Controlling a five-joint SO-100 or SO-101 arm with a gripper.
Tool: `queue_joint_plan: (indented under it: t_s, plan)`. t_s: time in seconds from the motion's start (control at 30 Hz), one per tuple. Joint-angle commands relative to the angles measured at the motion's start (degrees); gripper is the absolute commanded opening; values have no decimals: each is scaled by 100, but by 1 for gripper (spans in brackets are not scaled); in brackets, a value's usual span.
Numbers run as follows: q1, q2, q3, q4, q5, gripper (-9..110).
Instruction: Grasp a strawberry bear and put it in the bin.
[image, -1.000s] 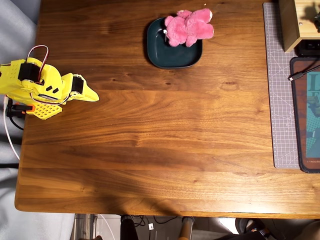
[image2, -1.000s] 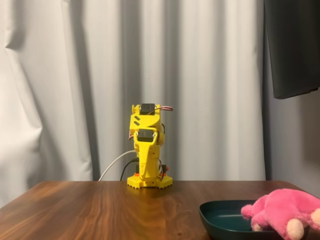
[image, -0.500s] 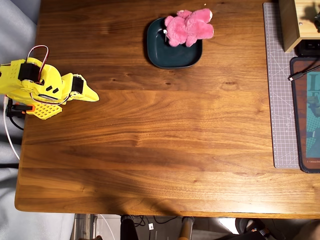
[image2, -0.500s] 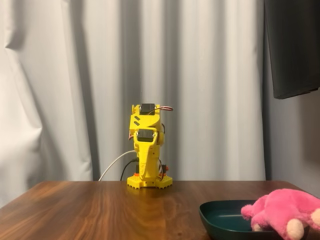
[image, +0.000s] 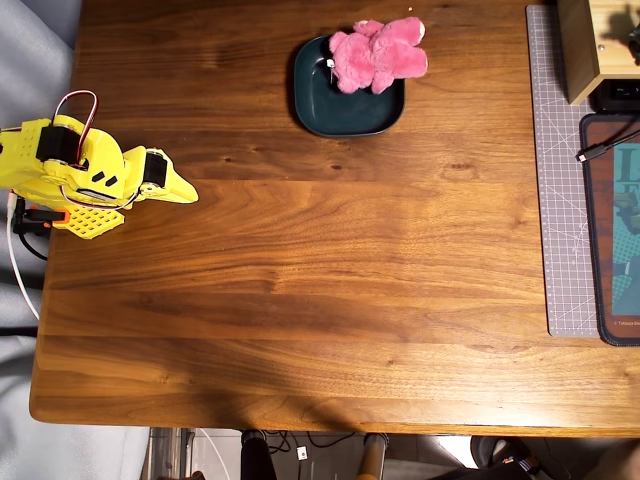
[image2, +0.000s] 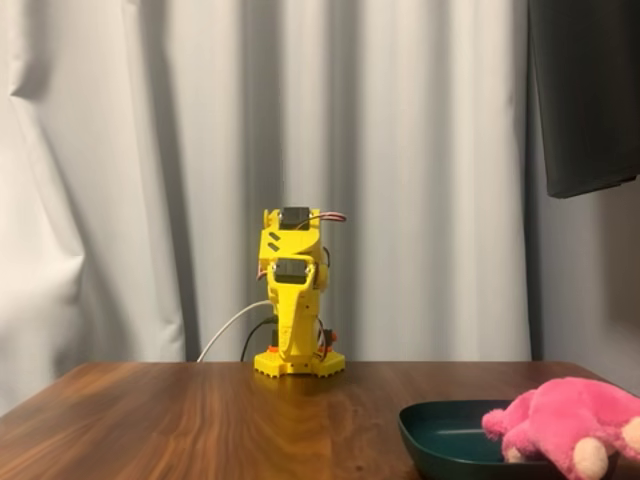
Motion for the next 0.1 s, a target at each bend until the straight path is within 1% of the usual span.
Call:
queue_joint_plan:
  t_s: [0.0, 0.07]
  plan:
    - [-26, 132, -53, 18, 53, 0]
    - [-26, 132, -53, 18, 53, 0]
